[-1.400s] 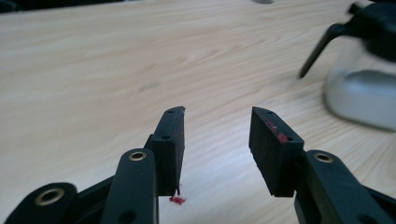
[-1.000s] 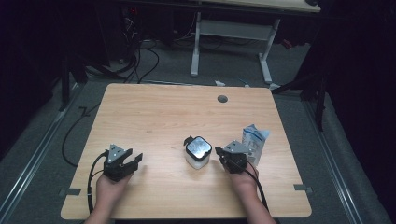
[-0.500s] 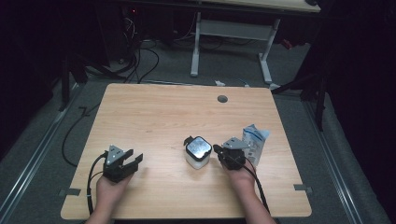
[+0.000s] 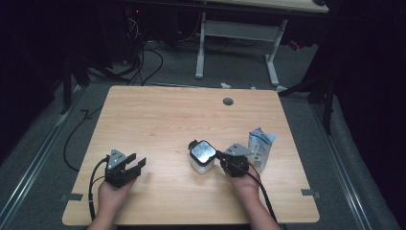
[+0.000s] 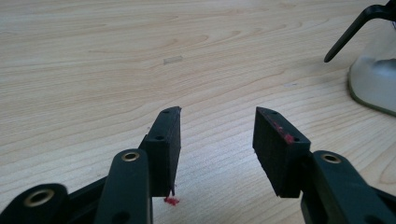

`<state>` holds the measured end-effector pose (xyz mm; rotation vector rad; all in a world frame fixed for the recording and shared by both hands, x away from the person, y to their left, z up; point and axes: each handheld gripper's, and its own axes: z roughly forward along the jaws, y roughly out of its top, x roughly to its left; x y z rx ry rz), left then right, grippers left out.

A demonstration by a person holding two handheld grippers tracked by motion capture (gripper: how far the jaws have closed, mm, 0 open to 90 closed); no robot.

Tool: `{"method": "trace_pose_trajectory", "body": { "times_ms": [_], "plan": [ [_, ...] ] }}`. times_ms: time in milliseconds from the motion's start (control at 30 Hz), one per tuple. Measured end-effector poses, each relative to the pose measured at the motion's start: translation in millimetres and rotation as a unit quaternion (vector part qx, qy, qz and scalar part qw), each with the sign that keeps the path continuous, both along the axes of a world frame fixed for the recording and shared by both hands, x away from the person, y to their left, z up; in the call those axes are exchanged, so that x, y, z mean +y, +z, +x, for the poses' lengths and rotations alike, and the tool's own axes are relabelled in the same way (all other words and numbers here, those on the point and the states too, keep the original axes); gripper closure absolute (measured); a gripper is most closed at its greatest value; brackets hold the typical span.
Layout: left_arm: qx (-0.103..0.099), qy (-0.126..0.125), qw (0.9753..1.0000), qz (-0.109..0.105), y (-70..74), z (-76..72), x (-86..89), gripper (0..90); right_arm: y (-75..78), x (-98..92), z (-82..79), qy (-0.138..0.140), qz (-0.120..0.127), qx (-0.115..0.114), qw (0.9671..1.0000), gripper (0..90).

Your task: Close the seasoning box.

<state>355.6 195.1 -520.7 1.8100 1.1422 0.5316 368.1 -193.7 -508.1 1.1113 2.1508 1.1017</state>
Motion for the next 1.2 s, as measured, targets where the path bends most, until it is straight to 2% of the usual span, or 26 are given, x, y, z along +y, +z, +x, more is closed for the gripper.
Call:
{"method": "trace_pose_trajectory", "body": {
  "times_ms": [267, 1200],
  "plan": [
    [0.0, -0.002, 1.0, 0.0, -0.3, -0.2, 0.3, 51.6, -0.1, 5.4, -9.7, 0.011, -0.007, -0.006, 0.9999, 88.9],
    [-0.002, -0.006, 1.0, 0.004, -0.3, -1.6, -0.3, 52.0, -2.7, 17.5, -34.6, 0.033, -0.004, -0.016, 0.9993, 87.9]
  ]
}}
